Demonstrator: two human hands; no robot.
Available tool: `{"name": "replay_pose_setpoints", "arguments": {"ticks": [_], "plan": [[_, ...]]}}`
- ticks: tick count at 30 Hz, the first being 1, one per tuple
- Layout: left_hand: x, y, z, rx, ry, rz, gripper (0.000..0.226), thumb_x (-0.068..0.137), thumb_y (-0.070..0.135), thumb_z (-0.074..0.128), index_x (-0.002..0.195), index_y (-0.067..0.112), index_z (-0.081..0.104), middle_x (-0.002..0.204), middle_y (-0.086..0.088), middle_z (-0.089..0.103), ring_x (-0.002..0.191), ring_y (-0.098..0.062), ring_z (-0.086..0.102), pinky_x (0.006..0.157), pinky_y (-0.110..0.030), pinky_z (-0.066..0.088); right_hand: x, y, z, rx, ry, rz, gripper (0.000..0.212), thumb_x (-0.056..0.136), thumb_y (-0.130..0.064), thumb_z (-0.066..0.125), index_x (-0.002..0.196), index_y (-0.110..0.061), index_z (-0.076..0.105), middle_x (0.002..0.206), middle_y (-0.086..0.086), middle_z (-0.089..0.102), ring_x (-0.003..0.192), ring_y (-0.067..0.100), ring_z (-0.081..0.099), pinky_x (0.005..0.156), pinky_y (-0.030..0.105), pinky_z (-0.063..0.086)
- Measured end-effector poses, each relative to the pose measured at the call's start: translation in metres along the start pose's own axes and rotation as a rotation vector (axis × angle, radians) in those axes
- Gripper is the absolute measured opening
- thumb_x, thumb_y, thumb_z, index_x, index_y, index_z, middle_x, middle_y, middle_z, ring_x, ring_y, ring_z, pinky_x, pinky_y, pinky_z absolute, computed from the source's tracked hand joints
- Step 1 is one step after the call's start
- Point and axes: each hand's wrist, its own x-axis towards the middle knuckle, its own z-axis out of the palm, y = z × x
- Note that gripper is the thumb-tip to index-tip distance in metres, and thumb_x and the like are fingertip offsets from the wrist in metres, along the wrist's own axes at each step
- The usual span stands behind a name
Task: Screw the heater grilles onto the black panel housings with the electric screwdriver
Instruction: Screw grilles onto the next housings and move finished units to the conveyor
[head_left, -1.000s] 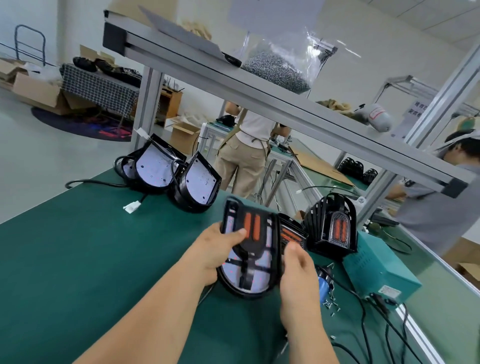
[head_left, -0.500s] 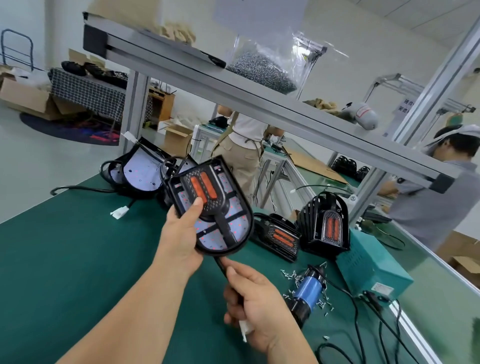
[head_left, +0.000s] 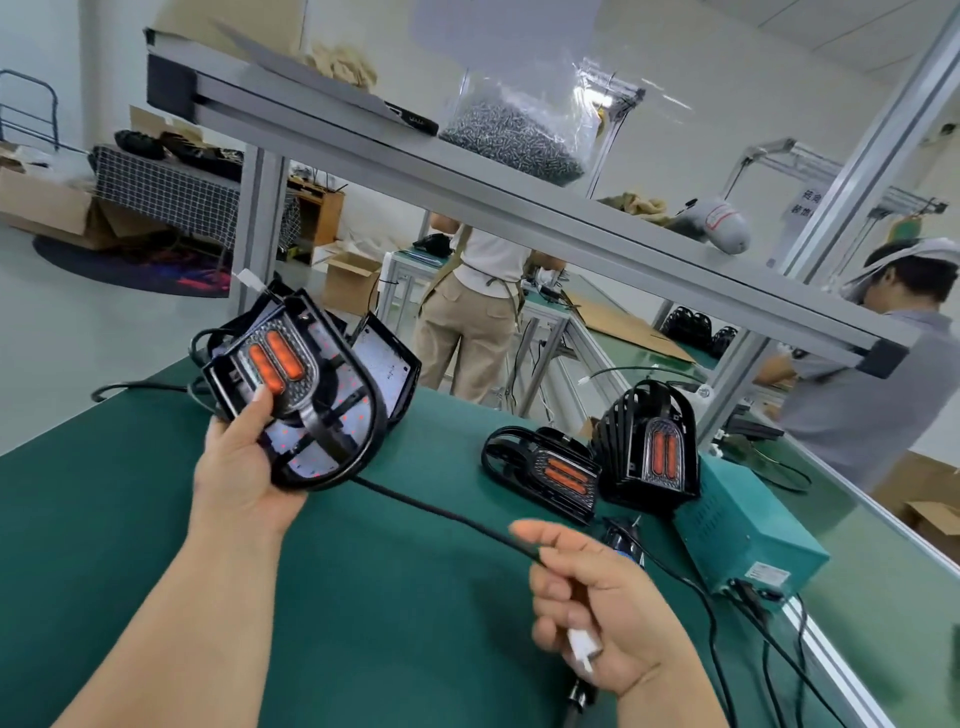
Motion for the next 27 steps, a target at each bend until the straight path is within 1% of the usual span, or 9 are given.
{"name": "replay_pose_setpoints", "arguments": {"ticks": [3, 6, 8, 10, 12, 16, 19, 23, 27], "plan": [[-0.001, 0.003, 0.001, 0.101, -0.117, -0.048, 0.037, 0.098, 0.018, 0.052, 0.135, 0.014, 0.057, 0.122, -0.009, 0.070, 0.106, -0.024, 0.070, 0.086, -0.046, 0.059, 0.006, -0.009, 0.001, 0.301, 0.055, -0.045, 0.020, 0.071, -0.001, 0.060, 0.089, -0.010, 0.057, 0.055, 0.002, 0.040, 0.033, 0.008, 0.031, 0.039, 0.025, 0.046], [-0.016, 0.003, 0.010, 0.294, -0.341, -0.150, 0.033, 0.087, 0.014, 0.056, 0.119, 0.013, 0.065, 0.099, -0.010, 0.076, 0.080, -0.022, 0.075, 0.068, -0.039, 0.062, 0.012, -0.014, -0.003, 0.552, 0.073, -0.228, 0.051, 0.038, 0.001, 0.088, 0.080, -0.007, 0.061, 0.060, 0.004, 0.050, 0.041, 0.014, 0.050, 0.056, 0.035, 0.056], [-0.028, -0.004, 0.016, 0.352, -0.449, -0.287, 0.040, 0.080, 0.009, 0.059, 0.119, 0.010, 0.066, 0.099, -0.016, 0.075, 0.077, -0.026, 0.075, 0.065, -0.039, 0.062, 0.014, -0.015, -0.005, 0.603, 0.065, -0.377, 0.060, 0.035, -0.025, 0.093, 0.087, -0.008, 0.068, 0.073, 0.006, 0.060, 0.062, 0.020, 0.061, 0.083, 0.041, 0.049], [-0.040, -0.016, 0.022, 0.374, -0.540, -0.438, 0.044, 0.079, 0.001, 0.060, 0.122, 0.007, 0.065, 0.104, -0.023, 0.072, 0.078, -0.030, 0.074, 0.067, -0.040, 0.062, 0.020, -0.017, -0.004, 0.622, 0.060, -0.474, 0.062, 0.055, -0.059, 0.076, 0.098, -0.013, 0.069, 0.082, 0.003, 0.063, 0.077, 0.020, 0.059, 0.094, 0.041, 0.036], [-0.052, -0.029, 0.030, 0.380, -0.638, -0.549, 0.048, 0.078, -0.007, 0.063, 0.124, 0.005, 0.064, 0.110, -0.029, 0.068, 0.081, -0.033, 0.073, 0.073, -0.043, 0.062, 0.029, -0.020, 0.002, 0.562, 0.075, -0.523, 0.066, 0.067, -0.074, 0.058, 0.097, -0.017, 0.068, 0.082, 0.002, 0.061, 0.078, 0.019, 0.056, 0.090, 0.040, 0.037], [-0.067, -0.051, 0.036, 0.407, -0.684, -0.631, 0.053, 0.072, -0.003, 0.067, 0.124, 0.008, 0.065, 0.112, -0.028, 0.068, 0.083, -0.033, 0.073, 0.072, -0.040, 0.061, 0.047, -0.020, 0.024, 0.400, 0.076, -0.434, 0.072, 0.074, -0.076, 0.043, 0.099, -0.013, 0.066, 0.094, 0.016, 0.072, 0.084, 0.030, 0.070, 0.074, 0.039, 0.059], [-0.066, -0.055, 0.031, 0.444, -0.655, -0.635, 0.055, 0.079, -0.002, 0.069, 0.132, 0.012, 0.060, 0.117, -0.029, 0.066, 0.088, -0.035, 0.072, 0.075, -0.043, 0.060, 0.051, -0.023, 0.030, 0.348, 0.065, -0.216, 0.076, 0.092, -0.069, 0.040, 0.120, -0.003, 0.064, 0.115, 0.026, 0.069, 0.101, 0.039, 0.068, 0.088, 0.047, 0.056], [-0.065, -0.055, 0.027, 0.446, -0.622, -0.686, 0.054, 0.075, 0.000, 0.072, 0.126, 0.016, 0.066, 0.116, -0.028, 0.068, 0.088, -0.035, 0.073, 0.073, -0.044, 0.060, 0.047, -0.033, 0.033, 0.343, 0.049, -0.105, 0.041, 0.098, -0.038, 0.053, 0.105, -0.001, 0.069, 0.103, 0.025, 0.071, 0.087, 0.038, 0.071, 0.074, 0.046, 0.059], [-0.069, -0.057, 0.026, 0.455, -0.588, -0.843, 0.040, 0.078, 0.008, 0.069, 0.117, 0.001, 0.069, 0.105, -0.025, 0.072, 0.086, -0.036, 0.074, 0.071, -0.046, 0.060, 0.051, -0.034, 0.038, 0.426, 0.099, -0.149, 0.038, 0.100, -0.034, 0.048, 0.099, -0.002, 0.068, 0.088, 0.021, 0.070, 0.073, 0.034, 0.069, 0.063, 0.041, 0.060]]}}
